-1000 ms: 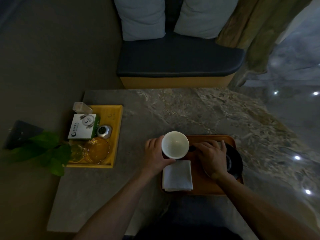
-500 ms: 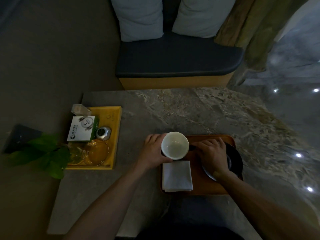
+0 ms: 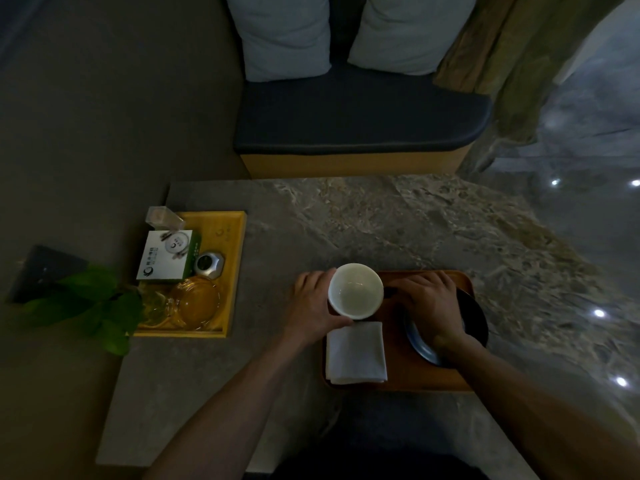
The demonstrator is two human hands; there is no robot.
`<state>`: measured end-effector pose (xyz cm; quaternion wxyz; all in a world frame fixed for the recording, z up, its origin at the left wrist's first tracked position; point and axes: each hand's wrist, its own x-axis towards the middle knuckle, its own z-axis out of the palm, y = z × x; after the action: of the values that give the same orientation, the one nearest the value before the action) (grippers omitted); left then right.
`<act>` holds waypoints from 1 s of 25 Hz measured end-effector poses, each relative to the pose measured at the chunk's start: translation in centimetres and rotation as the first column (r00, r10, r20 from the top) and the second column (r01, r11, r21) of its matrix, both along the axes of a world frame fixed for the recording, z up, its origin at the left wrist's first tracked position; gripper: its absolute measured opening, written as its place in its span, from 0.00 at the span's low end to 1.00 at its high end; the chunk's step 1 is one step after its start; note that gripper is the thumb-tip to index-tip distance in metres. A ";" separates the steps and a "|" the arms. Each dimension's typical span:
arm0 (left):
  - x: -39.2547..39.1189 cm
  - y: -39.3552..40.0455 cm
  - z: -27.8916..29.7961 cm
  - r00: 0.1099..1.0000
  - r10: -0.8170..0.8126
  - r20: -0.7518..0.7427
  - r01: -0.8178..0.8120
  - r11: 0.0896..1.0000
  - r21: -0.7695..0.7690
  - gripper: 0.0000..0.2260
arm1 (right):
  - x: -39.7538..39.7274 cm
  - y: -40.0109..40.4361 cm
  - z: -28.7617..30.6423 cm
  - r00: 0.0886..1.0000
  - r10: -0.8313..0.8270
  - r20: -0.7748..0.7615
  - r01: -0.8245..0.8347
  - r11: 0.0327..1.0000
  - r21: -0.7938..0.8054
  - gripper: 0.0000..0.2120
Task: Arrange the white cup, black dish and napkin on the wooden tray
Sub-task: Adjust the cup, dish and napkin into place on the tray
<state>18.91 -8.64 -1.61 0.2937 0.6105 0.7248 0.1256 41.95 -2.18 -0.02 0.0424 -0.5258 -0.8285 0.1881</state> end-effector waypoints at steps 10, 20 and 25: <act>-0.2 0.1 -0.3 1.000 -0.013 0.005 0.013 1.000 0.001 0.45 | 0.2 -0.1 -0.6 0.999 -0.028 -0.034 0.028 1.000 -0.002 0.11; 0.2 -0.1 -0.4 0.999 0.022 0.027 -0.022 1.000 -0.003 0.45 | -0.1 -0.3 -1.1 0.990 -0.115 -0.084 0.111 0.992 -0.054 0.10; 0.3 -0.3 -0.8 0.999 0.036 0.023 -0.036 0.999 -0.003 0.45 | -0.4 -0.5 -1.5 0.976 -0.185 -0.115 0.173 0.979 -0.105 0.10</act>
<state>19.17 -8.89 -2.41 0.3005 0.5955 0.7323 0.1370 41.60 -2.66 -1.48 0.0859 -0.5871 -0.7636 0.2548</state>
